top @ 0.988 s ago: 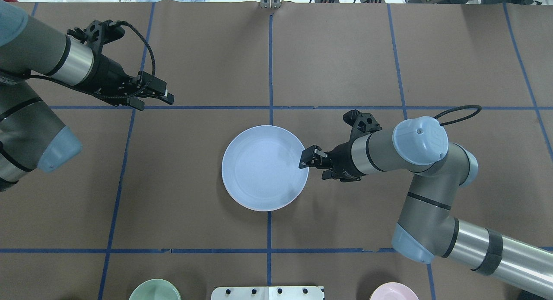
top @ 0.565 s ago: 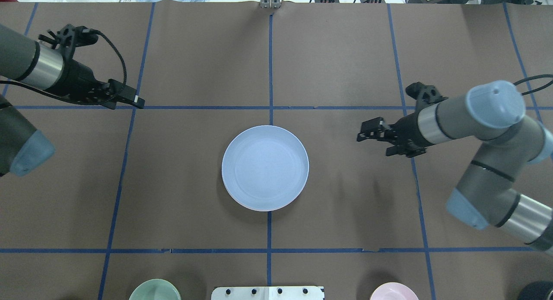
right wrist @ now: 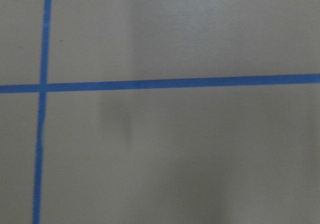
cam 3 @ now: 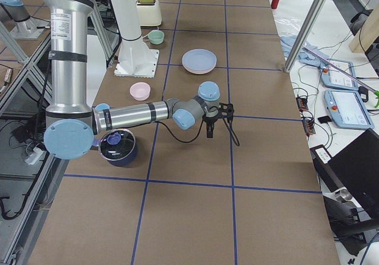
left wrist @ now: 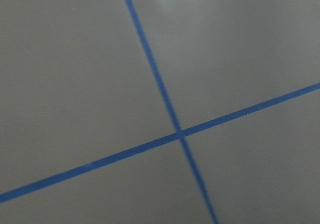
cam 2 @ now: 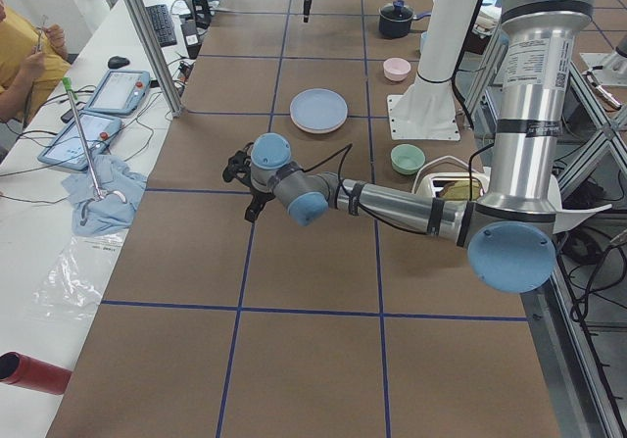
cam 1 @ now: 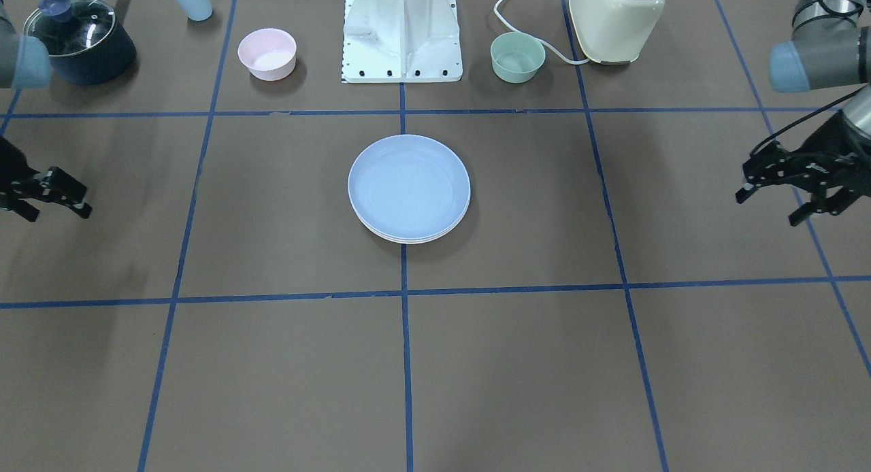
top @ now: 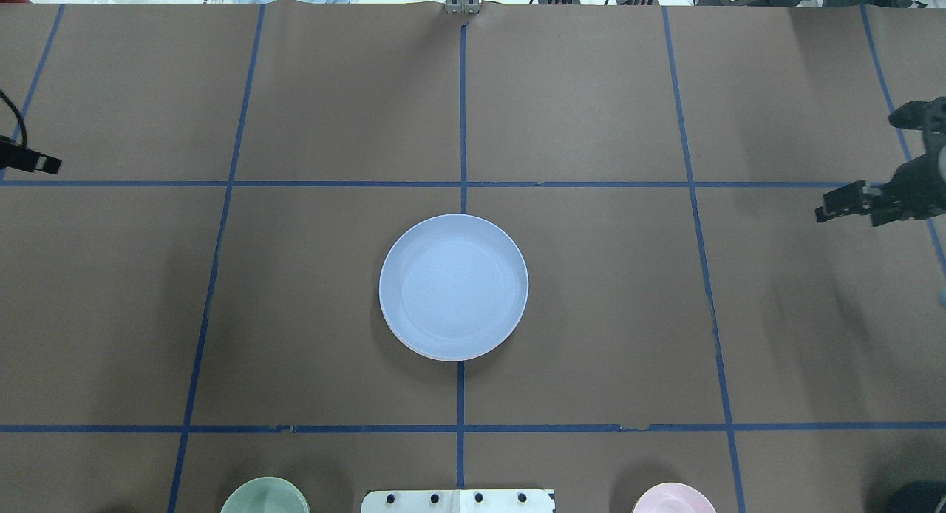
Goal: Stack three plates with pink and blue
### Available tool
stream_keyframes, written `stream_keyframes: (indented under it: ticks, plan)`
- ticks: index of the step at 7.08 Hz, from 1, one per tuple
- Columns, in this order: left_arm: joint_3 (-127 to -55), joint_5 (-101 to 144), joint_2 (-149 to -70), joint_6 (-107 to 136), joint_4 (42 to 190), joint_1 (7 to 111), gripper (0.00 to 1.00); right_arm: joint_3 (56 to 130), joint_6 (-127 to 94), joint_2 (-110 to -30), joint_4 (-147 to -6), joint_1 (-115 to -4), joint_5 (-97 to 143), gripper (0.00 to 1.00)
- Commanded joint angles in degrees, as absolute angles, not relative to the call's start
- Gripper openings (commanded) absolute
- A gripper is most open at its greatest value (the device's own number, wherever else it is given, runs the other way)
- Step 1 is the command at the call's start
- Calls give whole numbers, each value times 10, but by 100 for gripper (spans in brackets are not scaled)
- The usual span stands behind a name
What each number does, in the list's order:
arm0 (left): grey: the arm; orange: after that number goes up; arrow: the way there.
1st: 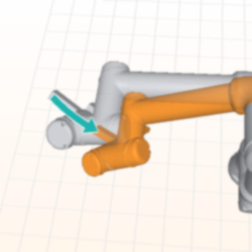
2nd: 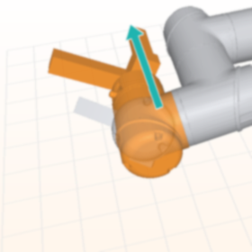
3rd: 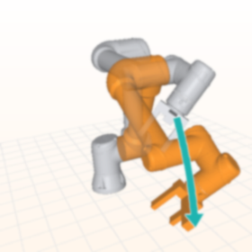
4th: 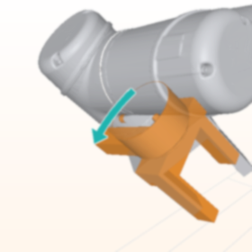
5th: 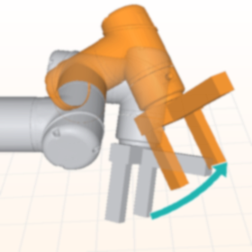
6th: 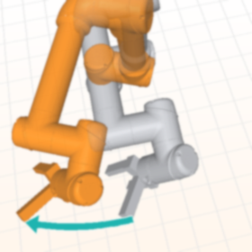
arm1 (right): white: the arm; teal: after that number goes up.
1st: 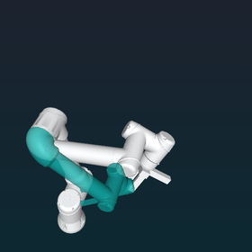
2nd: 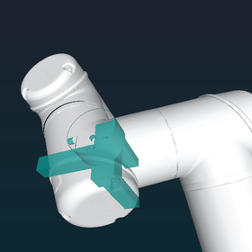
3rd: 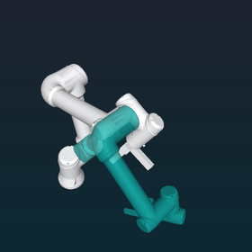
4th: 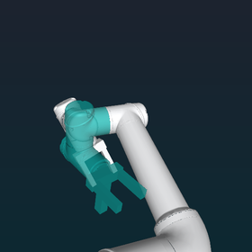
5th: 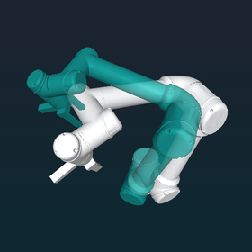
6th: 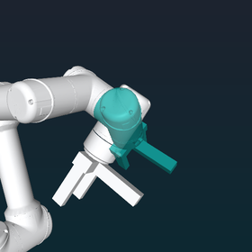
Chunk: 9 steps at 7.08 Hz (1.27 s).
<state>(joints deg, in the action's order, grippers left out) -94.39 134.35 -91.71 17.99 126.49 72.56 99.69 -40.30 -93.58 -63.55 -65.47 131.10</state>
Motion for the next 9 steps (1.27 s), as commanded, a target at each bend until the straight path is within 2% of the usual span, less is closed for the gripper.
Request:
stream_keyframes:
  ticks: [1,3,5,9]
  plan:
    - [-882,1345,-916,-9,1201,833,100,1001,-197,-962,-753,-787,1365,100]
    - [-877,1342,-920,-55,1159,870,100,1004,-92,-968,-825,-837,1365,100]
    - [-880,1344,-943,-55,1095,871,100,1005,-83,-971,-829,-838,1365,100]
    - [-879,1346,-934,-56,1093,875,100,1005,-83,-966,-830,-838,1365,100]
